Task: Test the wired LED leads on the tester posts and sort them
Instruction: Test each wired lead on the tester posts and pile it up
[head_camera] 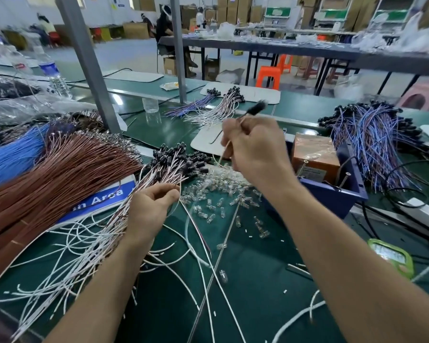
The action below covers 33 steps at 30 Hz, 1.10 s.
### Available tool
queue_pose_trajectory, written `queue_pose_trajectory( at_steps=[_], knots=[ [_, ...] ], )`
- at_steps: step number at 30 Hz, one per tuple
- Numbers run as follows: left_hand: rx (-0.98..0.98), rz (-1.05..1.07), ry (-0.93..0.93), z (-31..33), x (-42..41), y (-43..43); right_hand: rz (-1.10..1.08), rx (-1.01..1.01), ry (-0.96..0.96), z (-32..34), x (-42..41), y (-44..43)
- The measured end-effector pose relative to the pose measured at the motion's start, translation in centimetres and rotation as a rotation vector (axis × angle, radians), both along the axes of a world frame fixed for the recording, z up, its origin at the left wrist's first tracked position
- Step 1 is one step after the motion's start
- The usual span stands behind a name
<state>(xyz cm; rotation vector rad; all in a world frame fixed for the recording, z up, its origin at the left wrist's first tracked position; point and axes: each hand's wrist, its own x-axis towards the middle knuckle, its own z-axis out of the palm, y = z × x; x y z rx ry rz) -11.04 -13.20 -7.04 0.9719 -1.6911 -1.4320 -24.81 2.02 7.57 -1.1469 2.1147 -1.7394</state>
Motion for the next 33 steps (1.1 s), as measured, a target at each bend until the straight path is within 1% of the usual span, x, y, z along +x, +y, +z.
queue_pose_trajectory(
  at_steps=[2, 4, 5, 7, 9, 11, 12, 13, 15, 17, 18, 20, 23, 25, 27, 29, 30, 31, 33],
  knots=[
    [-0.137, 0.015, -0.135, -0.3, -0.1, 0.3, 0.025, -0.019, -0.013, 1.6, -0.4, 2.2],
    [-0.247, 0.024, -0.189, 0.1, -0.1, 1.1, 0.07, -0.04, -0.058, 2.4, -0.8, 4.6],
    [-0.281, 0.036, -0.173, 0.5, -0.1, 1.5, 0.093, -0.063, -0.101, 2.6, -0.9, 5.8],
    [-0.331, 0.036, -0.082, 2.1, 0.2, 2.5, 0.143, -0.127, -0.233, 2.5, -1.2, 8.2],
    [-0.364, -0.068, 0.028, 4.7, 0.2, 4.1, 0.18, -0.18, -0.337, 1.8, -1.3, 10.2],
    [-0.371, -0.283, 0.115, 7.3, -0.3, 6.5, 0.184, -0.211, -0.392, 0.7, -1.3, 11.7],
    [-0.427, -0.382, 0.093, 8.2, -0.7, 7.8, 0.181, -0.227, -0.414, 0.0, -1.4, 12.4],
    [-0.528, -0.457, 0.03, 9.0, -1.2, 9.2, 0.181, -0.24, -0.432, -0.7, -1.3, 13.0],
    [-0.775, -0.547, -0.102, 9.6, -2.2, 11.9, 0.189, -0.258, -0.456, -2.1, -1.3, 14.4],
    [-0.908, -0.605, -0.138, 9.3, -3.4, 14.1, 0.183, -0.271, -0.47, -3.4, -1.4, 16.0],
    [-0.927, -0.619, -0.124, 8.9, -4.0, 14.9, 0.171, -0.277, -0.477, -4.0, -1.6, 16.9],
    [-0.9, -0.623, -0.09, 7.9, -4.9, 16.2, 0.127, -0.285, -0.494, -5.1, -2.1, 18.9],
    [-0.889, -0.645, -0.084, 6.5, -6.2, 17.1, -0.005, -0.255, -0.524, -6.9, -3.1, 21.9],
    [-0.977, -0.644, -0.09, 5.8, -7.0, 17.5, -0.1, -0.205, -0.564, -8.0, -3.9, 23.5],
    [-1.107, -0.631, -0.096, 5.0, -7.6, 18.1, -0.201, -0.192, -0.605, -8.7, -4.4, 24.7],
    [-1.25, -0.623, -0.095, 4.1, -8.1, 18.7, -0.325, -0.178, -0.574, -8.9, -5.0, 25.8],
    [-1.312, -0.626, -0.093, 3.5, -8.3, 19.1, -0.406, -0.139, -0.5, -9.1, -5.3, 26.2],
    [-1.356, -0.636, -0.096, 2.9, -8.4, 19.4, -0.509, -0.059, -0.368, -9.3, -5.7, 26.5],
    [-1.39, -0.668, -0.104, 1.9, -8.5, 19.9, -0.702, 0.161, 0.01, -9.3, -5.8, 26.5]
  ],
)
